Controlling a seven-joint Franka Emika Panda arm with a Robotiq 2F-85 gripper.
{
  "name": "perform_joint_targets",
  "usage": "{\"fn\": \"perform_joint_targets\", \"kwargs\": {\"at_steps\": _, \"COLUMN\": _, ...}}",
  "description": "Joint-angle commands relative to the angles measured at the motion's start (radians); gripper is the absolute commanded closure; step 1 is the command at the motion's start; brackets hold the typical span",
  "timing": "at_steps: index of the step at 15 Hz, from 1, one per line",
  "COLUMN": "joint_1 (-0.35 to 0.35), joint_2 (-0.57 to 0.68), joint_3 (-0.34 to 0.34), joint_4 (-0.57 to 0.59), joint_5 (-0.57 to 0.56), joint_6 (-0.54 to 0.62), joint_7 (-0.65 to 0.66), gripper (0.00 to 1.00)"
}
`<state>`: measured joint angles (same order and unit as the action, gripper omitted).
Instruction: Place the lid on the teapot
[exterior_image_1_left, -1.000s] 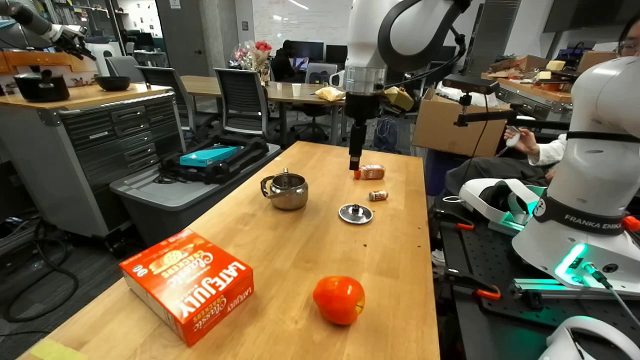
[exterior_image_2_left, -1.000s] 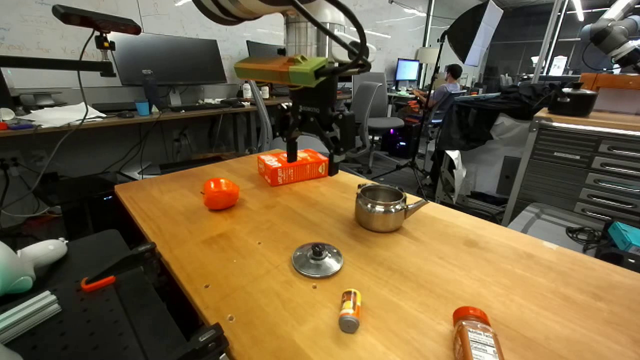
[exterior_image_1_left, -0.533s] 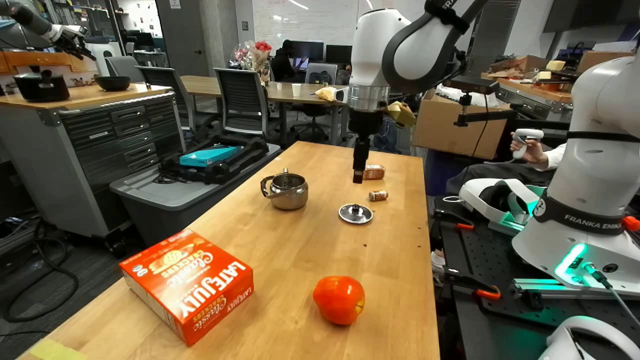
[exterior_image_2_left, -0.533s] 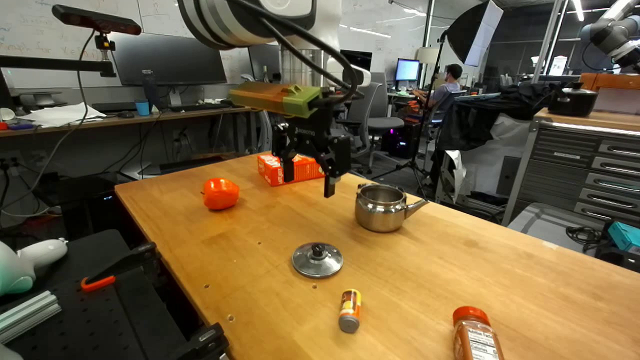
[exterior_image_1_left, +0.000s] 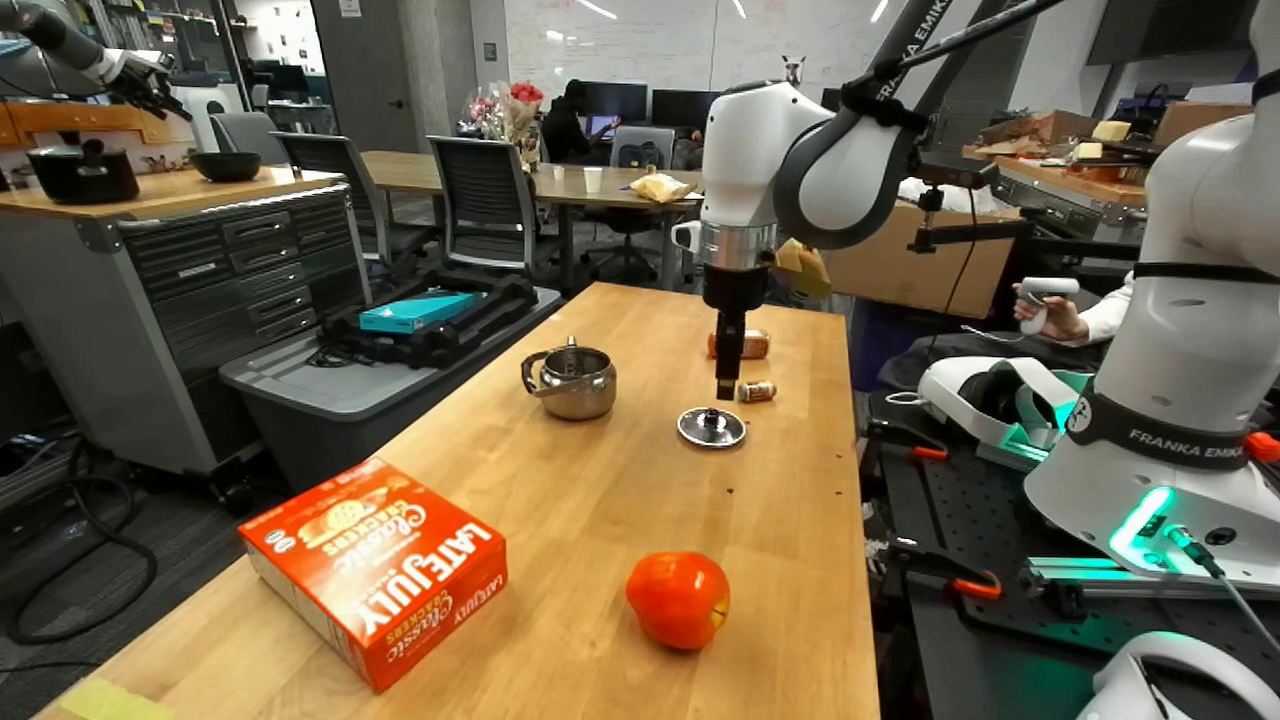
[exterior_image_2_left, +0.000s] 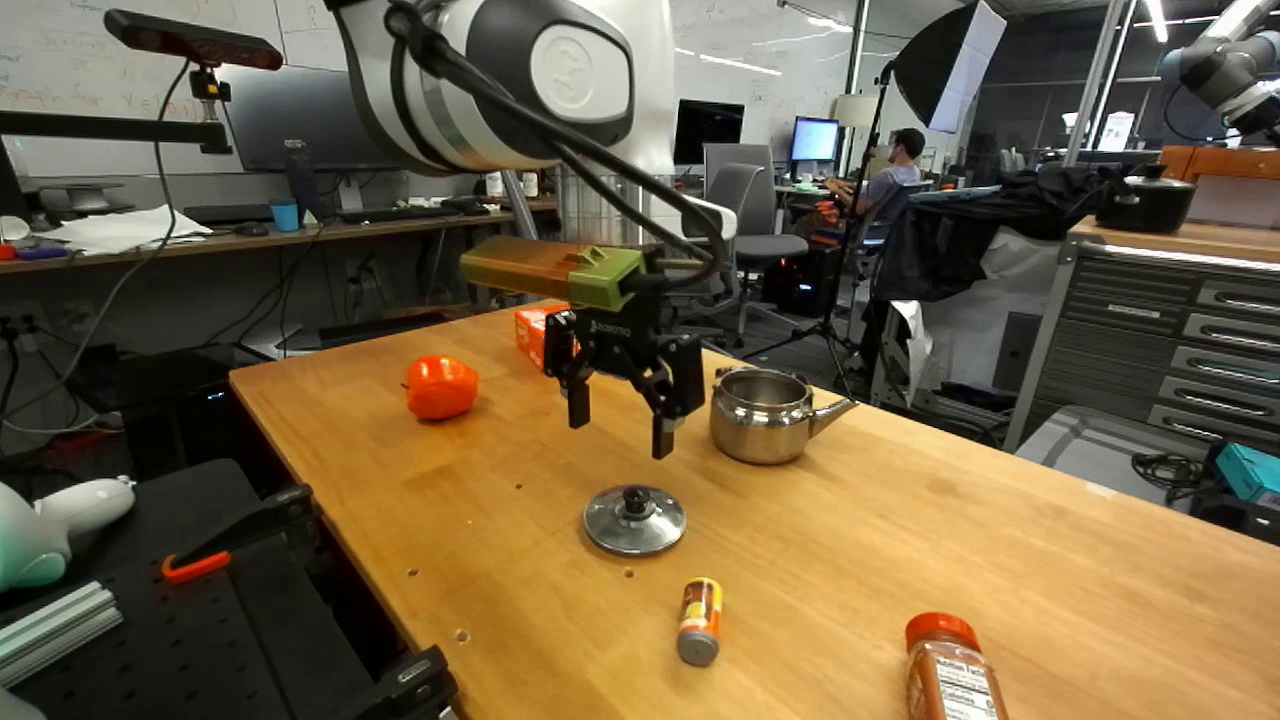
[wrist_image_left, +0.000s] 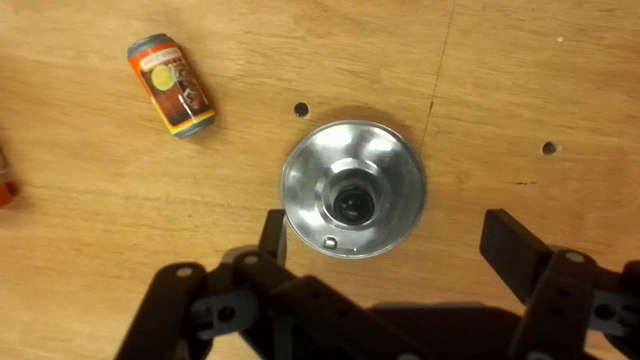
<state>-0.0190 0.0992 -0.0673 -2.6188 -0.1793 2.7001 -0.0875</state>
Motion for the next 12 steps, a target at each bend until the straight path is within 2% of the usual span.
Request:
{"fn": "perform_joint_targets", "kwargs": {"at_steps": 1, "joint_1": 0.004, "joint_2": 0.061, "joint_3": -0.011, "joint_4": 0.034, "joint_5": -0.079, "joint_6": 0.02, "joint_7": 0.065, "gripper": 0.0}}
{"fn": "perform_joint_targets", "kwargs": {"at_steps": 12, "joint_1": 0.011, "joint_2": 0.157, "joint_3": -0.009, "joint_4": 0.12, "joint_5": -0.07, "joint_6": 0.001, "joint_7": 0.059, "gripper": 0.0}}
